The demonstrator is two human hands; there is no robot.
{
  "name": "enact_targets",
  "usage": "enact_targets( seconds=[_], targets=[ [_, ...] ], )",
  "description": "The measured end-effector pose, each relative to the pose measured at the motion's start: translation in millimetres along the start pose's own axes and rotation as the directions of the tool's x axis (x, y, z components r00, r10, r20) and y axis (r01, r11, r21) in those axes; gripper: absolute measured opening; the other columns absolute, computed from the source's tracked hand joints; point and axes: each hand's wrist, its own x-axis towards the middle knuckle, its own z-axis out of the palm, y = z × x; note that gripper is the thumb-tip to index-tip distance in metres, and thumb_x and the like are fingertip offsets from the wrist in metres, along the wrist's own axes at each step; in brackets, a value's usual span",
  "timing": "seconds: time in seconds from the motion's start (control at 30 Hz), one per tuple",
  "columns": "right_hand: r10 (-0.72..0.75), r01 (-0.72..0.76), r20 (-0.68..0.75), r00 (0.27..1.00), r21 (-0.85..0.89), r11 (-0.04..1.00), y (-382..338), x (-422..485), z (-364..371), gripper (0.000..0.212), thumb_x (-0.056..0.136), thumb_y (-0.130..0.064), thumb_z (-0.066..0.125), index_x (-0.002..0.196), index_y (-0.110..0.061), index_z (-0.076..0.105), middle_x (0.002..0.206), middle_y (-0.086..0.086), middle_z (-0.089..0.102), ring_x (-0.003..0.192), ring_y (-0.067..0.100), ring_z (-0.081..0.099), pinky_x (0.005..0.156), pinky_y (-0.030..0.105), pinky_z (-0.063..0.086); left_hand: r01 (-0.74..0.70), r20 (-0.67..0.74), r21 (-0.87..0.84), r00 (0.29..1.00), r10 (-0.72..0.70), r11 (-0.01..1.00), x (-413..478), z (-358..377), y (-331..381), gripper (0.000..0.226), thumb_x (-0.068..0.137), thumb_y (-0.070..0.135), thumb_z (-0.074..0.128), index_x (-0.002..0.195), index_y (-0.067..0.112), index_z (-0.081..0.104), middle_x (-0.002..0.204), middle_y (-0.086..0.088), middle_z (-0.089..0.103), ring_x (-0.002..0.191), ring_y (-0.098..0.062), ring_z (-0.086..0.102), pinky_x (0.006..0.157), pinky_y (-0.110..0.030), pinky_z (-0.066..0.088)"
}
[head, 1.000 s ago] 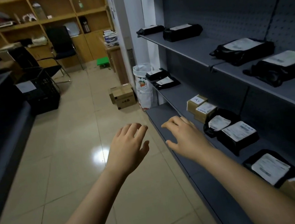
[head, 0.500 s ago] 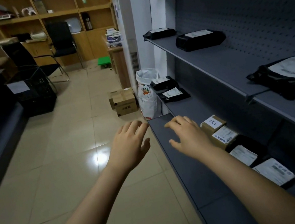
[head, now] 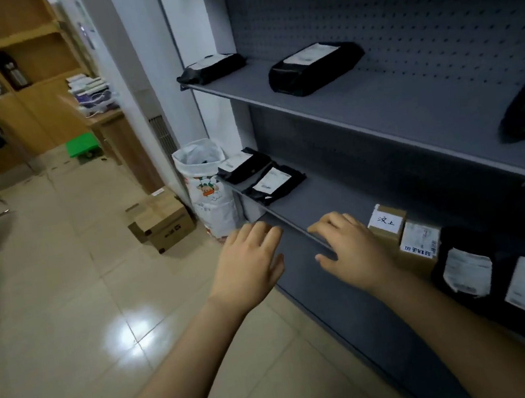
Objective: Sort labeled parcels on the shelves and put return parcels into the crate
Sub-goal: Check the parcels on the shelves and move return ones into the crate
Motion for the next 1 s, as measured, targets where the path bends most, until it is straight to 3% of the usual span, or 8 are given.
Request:
enact_targets(
  seconds=[0.13, 0.3, 0.7, 0.87, 1.0],
  targets=[
    [0.139, -0.138, -0.001, 0.99, 0.04, 0.99, 4.7, 12.6, 16.1, 0.045, 0.089, -0.025, 0.065, 0.132, -0.018, 0.053, 0.125, 0.003, 0.051, 0.116, 0.023, 0.047, 0.095, 0.034, 0.041, -0.081, 0.058, -0.064, 0.995, 0.084, 0.995, 26.6, 23.0, -26.9, 0.036, 0.081, 0.033, 0.053, 0.11, 0.013, 0.061, 0.097, -0.005, 0.059, 0.086, -0.028, 0.056, 0.072, -0.037, 0.047],
    [0.291, -0.292, 0.023, 0.956, 0.066, 0.954, 28.1, 20.8, 37.3, 0.045, 0.09, -0.027, 0.064, 0.133, -0.02, 0.052, 0.127, 0.001, 0.047, 0.118, 0.02, 0.045, 0.094, 0.034, 0.044, -0.184, 0.072, -0.193, 0.977, 0.201, 0.964, 64.2, 64.4, -29.0, 0.042, 0.074, 0.027, 0.072, 0.112, 0.013, 0.061, 0.096, -0.006, 0.059, 0.082, -0.028, 0.057, 0.068, -0.035, 0.046],
    [0.583, -0.582, -0.001, 0.812, 0.061, 0.811, 104.1, 37.3, 68.8, 0.043, 0.091, -0.029, 0.062, 0.131, -0.019, 0.05, 0.129, -0.001, 0.045, 0.12, 0.02, 0.044, 0.094, 0.028, 0.039, -0.36, 0.142, -0.363, 0.89, 0.434, 0.859, 157.3, 165.9, -6.8, 0.05, 0.064, 0.022, 0.081, 0.11, 0.009, 0.065, 0.1, -0.009, 0.064, 0.085, -0.031, 0.063, 0.07, -0.036, 0.051],
    [0.686, -0.682, -0.03, 0.727, 0.088, 0.726, 121.7, 38.1, 92.9, 0.041, 0.085, -0.023, 0.068, 0.124, -0.018, 0.057, 0.12, 0.002, 0.052, 0.109, 0.023, 0.053, 0.078, 0.023, 0.038, -0.406, 0.143, -0.394, 0.859, 0.492, 0.824, 173.9, 208.5, -4.8, 0.042, 0.071, 0.028, 0.074, 0.108, 0.011, 0.065, 0.1, -0.007, 0.065, 0.084, -0.029, 0.063, 0.071, -0.033, 0.051],
    [0.75, -0.737, -0.086, 0.656, 0.138, 0.661, 136.3, 45.1, 120.6, 0.043, 0.077, -0.015, 0.075, 0.118, -0.012, 0.063, 0.112, 0.008, 0.06, 0.104, 0.029, 0.059, 0.083, 0.036, 0.052, -0.419, 0.17, -0.448, 0.827, 0.535, 0.79, 187.7, 248.3, -5.4, 0.043, 0.07, 0.026, 0.08, 0.108, 0.011, 0.065, 0.101, -0.009, 0.066, 0.086, -0.03, 0.064, 0.073, -0.037, 0.053]
  ],
)
